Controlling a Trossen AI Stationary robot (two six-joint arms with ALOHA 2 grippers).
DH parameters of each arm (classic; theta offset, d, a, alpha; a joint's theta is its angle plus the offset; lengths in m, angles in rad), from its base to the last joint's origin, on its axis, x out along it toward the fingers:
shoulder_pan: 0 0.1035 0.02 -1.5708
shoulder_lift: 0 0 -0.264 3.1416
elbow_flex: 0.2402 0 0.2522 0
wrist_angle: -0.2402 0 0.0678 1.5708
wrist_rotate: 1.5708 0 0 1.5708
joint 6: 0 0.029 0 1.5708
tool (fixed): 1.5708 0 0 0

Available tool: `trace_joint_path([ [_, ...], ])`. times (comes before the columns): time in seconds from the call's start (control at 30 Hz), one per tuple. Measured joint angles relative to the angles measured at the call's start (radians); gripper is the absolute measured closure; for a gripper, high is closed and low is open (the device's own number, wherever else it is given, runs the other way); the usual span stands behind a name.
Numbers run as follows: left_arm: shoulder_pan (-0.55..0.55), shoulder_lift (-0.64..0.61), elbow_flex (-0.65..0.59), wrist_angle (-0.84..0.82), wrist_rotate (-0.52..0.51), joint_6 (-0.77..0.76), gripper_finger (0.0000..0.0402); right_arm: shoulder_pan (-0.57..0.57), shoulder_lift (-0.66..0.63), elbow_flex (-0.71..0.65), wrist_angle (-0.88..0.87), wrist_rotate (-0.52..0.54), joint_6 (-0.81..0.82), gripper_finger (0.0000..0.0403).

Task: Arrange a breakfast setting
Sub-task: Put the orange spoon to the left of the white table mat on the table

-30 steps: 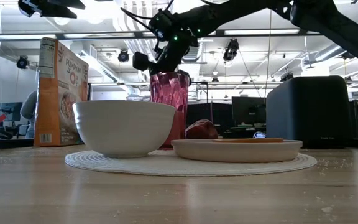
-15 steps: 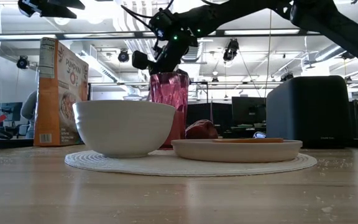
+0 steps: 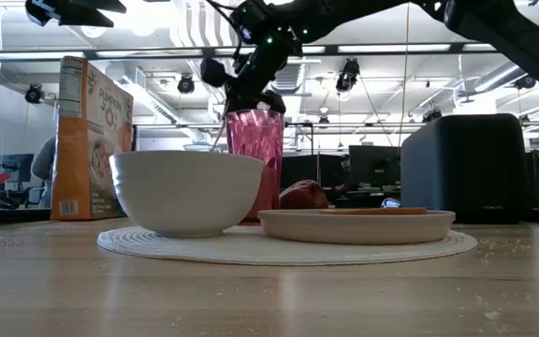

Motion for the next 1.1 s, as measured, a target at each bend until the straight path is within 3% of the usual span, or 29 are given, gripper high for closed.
trace_joint_path([
  [0.4,0.0,0.001,0.0,0.0,0.001,0.156,0.0119,0.006,-0.063,0.0,0.001,-0.001,-0.069,0.0394],
  [0.7,0.0,0.016,0.0,0.0,0.103,0.255,0.0131,0.019,-0.127,0.0,0.031,0.0,-0.136,0.0394],
  [1.1,0.0,0.143,0.0,0.109,0.129,0.304,0.0139,0.147,-0.197,0.0,0.11,-0.044,-0.252,0.0394],
])
